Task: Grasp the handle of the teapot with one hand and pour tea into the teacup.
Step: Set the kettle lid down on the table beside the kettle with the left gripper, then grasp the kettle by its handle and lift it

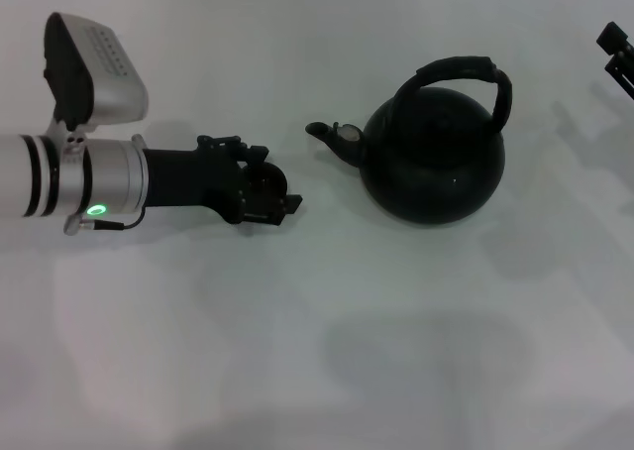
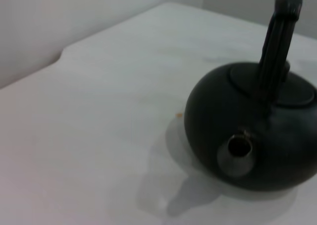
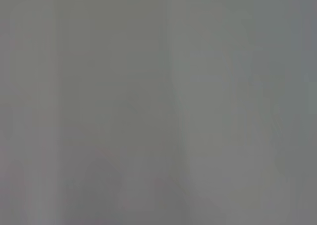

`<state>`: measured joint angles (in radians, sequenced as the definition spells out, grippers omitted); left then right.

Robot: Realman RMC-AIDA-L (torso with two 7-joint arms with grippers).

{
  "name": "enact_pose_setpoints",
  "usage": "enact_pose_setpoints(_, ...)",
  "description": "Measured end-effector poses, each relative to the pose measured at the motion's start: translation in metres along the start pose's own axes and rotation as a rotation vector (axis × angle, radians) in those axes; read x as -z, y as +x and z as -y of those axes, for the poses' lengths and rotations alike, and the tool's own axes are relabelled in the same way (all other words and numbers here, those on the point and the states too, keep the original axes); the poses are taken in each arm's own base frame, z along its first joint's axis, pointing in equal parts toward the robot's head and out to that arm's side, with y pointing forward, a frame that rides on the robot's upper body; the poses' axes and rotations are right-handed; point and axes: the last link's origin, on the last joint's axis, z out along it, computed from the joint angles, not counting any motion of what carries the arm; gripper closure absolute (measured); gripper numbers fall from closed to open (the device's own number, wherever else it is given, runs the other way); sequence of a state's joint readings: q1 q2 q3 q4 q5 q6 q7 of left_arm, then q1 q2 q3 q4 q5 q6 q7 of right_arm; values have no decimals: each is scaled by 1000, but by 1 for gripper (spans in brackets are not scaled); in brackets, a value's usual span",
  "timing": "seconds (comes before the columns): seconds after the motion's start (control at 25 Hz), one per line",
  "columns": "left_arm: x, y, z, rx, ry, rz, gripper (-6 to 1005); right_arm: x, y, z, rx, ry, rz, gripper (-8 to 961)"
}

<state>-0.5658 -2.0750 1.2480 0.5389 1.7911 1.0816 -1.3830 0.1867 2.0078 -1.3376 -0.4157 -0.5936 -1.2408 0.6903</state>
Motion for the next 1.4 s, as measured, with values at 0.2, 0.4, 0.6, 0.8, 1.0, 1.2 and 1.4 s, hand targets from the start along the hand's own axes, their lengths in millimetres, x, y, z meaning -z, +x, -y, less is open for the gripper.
enact_pose_setpoints(0.2,7,1,2,-15,23,-26,125,1,0,0,-1,2,-1,309)
enact_pose_setpoints(0.4,15,0,2,-47,46,-52,125,2,0,1,1,3,-2,309)
enact_pose_setpoints(0.6,27,4,0,-75,50,-120,124,2,1,2,2,7,-8,309)
enact_pose_setpoints(0.8,43,5,-7,-158,75,-224,124,3,2,6,6,19,-22,310)
enact_pose_setpoints(1.0,70,-1,-13,-166,128,-391,125,6,3,10,26,15,-56,310)
enact_pose_setpoints(1.2,97,-19,-12,-88,202,-469,129,6,9,8,26,-76,-161,311)
enact_pose_setpoints(1.4,127,-46,-8,-34,335,-496,131,-1,4,0,5,-187,-236,311)
